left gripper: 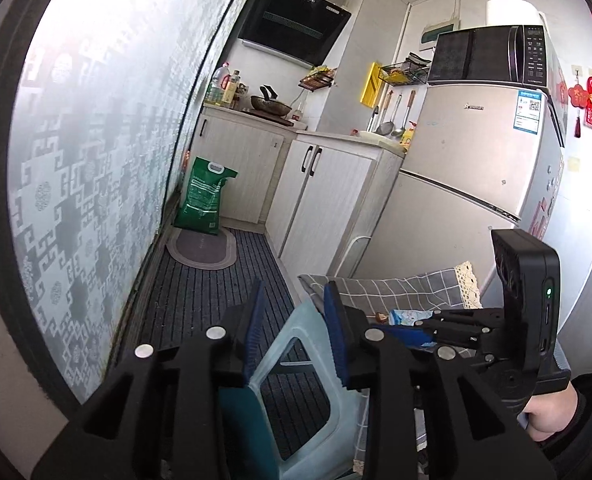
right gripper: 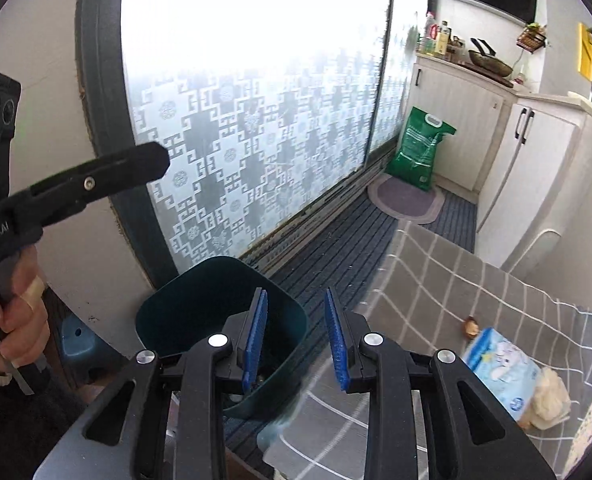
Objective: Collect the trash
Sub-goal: 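Move both tools back to the stool toward the blue wipes packet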
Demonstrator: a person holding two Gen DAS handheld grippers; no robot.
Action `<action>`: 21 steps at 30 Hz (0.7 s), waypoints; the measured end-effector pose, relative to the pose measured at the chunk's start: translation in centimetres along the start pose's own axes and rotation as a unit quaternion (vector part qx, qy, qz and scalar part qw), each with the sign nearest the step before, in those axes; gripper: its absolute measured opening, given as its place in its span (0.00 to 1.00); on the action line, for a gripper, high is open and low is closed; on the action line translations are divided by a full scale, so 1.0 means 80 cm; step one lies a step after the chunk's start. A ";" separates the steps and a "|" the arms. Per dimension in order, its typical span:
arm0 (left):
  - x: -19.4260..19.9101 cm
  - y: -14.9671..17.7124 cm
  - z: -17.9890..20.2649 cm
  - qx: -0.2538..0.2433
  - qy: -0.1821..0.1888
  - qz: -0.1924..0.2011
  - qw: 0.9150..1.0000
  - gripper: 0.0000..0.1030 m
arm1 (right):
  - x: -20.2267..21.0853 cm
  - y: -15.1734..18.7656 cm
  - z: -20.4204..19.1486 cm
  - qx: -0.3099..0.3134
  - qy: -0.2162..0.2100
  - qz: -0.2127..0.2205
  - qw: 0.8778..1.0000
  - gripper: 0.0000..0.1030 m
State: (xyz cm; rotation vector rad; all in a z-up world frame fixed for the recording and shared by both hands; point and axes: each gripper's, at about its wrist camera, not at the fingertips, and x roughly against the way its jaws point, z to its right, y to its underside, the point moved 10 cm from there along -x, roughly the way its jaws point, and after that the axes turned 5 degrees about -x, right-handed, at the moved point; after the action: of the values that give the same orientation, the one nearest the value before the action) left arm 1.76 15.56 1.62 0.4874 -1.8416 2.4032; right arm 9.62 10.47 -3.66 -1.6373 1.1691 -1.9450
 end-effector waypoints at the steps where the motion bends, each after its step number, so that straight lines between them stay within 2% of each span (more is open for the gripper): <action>1: -0.008 0.002 0.009 -0.001 0.005 -0.005 1.000 0.35 | 0.008 0.001 0.014 -0.005 0.009 0.003 1.000 0.29; 10: -0.082 0.040 0.077 0.001 0.034 -0.068 0.997 0.39 | 0.062 0.033 0.143 -0.057 0.093 0.004 0.994 0.29; 14: -0.111 0.059 0.103 0.003 0.047 -0.096 0.994 0.39 | 0.078 0.057 0.186 -0.082 0.109 -0.001 0.991 0.29; 21: -0.151 0.087 0.147 -0.006 0.067 -0.137 0.988 0.47 | 0.095 0.087 0.220 -0.107 0.114 -0.002 0.988 0.29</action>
State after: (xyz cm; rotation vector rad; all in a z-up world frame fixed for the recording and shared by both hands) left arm 13.87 4.07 -5.67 0.5263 -1.6162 2.1845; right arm 22.21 -5.54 -4.10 -1.5471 1.5073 -2.1161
